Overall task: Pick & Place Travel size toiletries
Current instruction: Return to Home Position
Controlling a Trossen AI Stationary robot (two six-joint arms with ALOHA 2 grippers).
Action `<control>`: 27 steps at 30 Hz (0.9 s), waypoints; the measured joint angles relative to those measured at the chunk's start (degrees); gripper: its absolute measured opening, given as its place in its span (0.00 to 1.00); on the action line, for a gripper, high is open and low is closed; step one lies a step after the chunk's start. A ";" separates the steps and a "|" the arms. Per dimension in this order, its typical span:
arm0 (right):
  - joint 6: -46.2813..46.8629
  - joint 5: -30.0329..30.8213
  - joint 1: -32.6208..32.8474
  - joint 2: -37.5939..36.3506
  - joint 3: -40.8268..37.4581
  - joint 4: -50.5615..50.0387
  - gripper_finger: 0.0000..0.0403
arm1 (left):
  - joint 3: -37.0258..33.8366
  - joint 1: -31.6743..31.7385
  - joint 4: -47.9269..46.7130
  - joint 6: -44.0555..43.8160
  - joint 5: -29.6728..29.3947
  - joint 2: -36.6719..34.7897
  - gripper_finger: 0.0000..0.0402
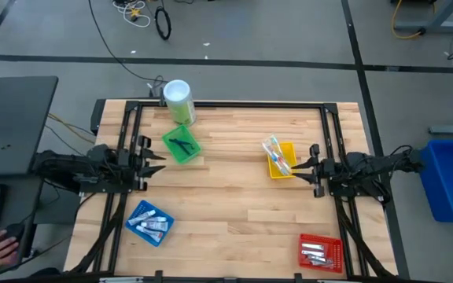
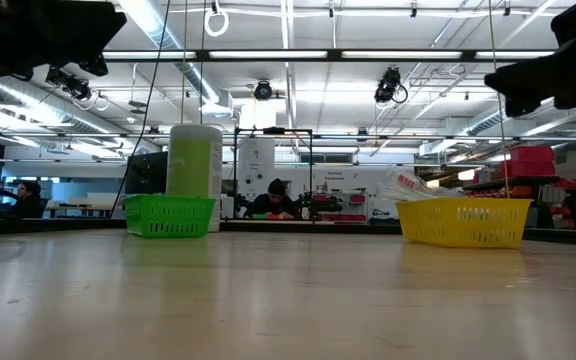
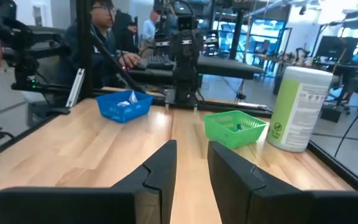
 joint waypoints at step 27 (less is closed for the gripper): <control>-1.05 -2.04 -2.55 0.85 -2.81 5.65 0.25 | 0.12 0.00 -20.33 -8.92 4.39 0.08 0.29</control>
